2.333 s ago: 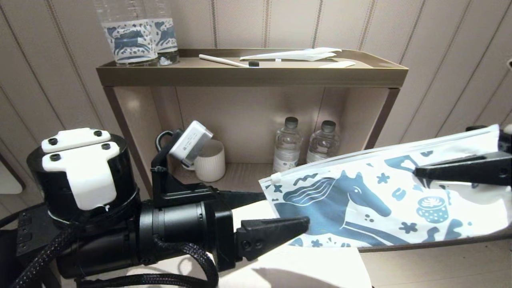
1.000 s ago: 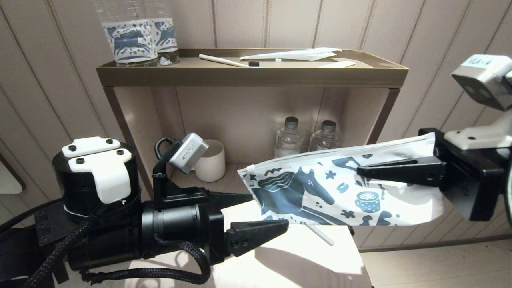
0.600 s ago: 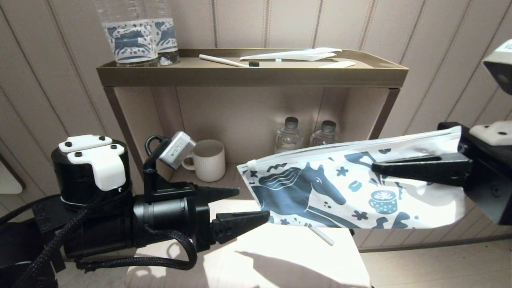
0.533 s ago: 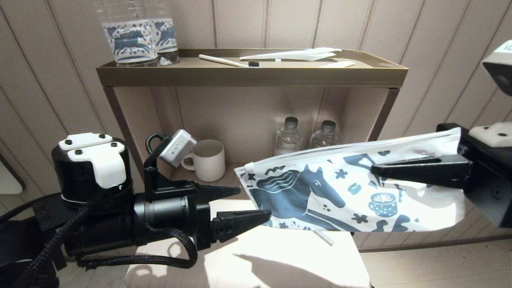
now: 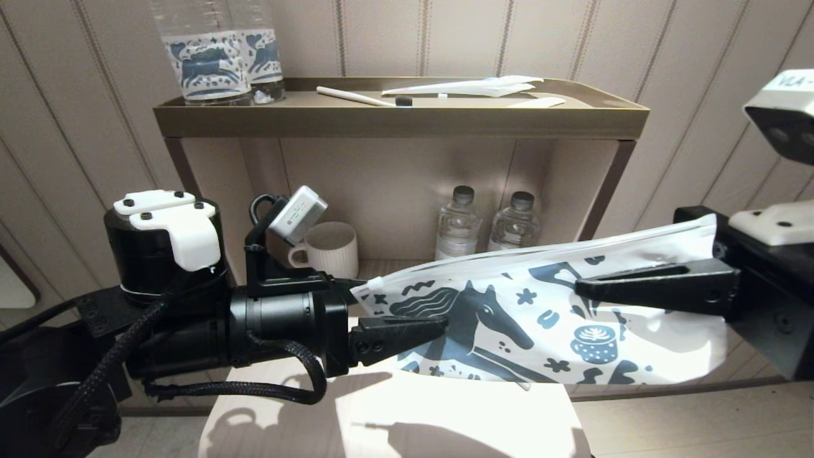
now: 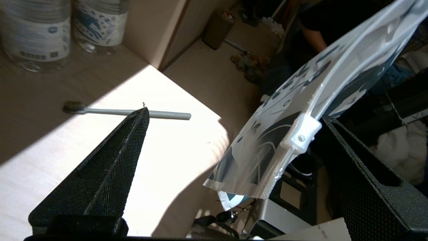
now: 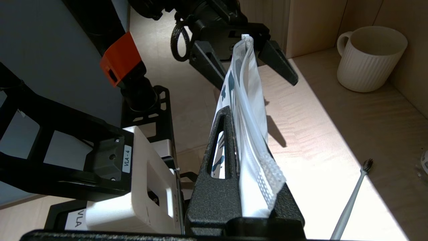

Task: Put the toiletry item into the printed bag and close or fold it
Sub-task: Hand it to the other hand

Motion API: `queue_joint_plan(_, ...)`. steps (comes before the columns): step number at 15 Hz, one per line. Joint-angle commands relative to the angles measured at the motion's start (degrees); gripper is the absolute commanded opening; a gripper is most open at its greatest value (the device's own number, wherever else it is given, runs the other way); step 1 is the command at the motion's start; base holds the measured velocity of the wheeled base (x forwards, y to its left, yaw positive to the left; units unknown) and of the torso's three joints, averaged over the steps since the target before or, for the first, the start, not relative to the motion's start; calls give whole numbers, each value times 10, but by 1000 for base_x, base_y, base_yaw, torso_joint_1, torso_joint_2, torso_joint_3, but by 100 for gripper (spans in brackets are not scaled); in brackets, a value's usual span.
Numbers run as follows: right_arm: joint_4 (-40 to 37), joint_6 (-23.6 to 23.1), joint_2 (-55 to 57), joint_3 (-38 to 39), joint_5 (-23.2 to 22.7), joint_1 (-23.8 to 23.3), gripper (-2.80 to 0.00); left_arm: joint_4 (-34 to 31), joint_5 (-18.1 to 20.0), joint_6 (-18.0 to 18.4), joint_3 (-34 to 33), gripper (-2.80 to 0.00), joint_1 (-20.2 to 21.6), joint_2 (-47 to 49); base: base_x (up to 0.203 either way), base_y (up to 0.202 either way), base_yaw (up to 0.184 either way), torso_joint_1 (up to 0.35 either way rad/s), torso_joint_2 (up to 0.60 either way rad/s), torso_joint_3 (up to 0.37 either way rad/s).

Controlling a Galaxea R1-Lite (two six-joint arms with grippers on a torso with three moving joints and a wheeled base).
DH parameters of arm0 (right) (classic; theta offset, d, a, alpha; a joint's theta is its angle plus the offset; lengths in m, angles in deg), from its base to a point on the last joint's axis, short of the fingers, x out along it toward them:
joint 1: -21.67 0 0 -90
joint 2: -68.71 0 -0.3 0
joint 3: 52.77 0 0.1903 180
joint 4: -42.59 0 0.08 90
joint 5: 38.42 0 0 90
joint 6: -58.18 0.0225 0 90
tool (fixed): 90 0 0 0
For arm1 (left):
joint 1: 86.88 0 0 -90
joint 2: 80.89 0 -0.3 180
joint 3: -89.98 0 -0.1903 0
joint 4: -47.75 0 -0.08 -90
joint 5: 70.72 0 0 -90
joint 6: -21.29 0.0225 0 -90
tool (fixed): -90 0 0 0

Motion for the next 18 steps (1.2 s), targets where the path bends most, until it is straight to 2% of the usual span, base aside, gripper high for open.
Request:
queue_joint_plan(1,0,0,6,0,-3,-1,-280,2,8,-1,-8,0,-3,-5,0,0,0,0,0,0)
queue_joint_plan(5,0,-1,7,1,-6,0,-280,2,11,-1,-9,0,-6,-10,0,0,0,0,0,0)
queue_joint_plan(8,0,0,12,2,-10,2,-280,2,36,-1,-4,0,-6,-14,0,0,0,0,0,0)
queue_joint_plan(16,0,-1,19,-3,-10,8,-280,2,38,-1,-1,0,-11,-13,0,0,0,0,0,0)
queue_joint_plan(17,0,-1,19,-4,-10,7,-280,2,37,-1,-4,-280,-12,-14,0,0,0,0,0,0)
queue_joint_plan(18,1,0,19,-5,-10,7,-280,2,36,-1,-6,-280,-14,-15,0,0,0,0,0,0)
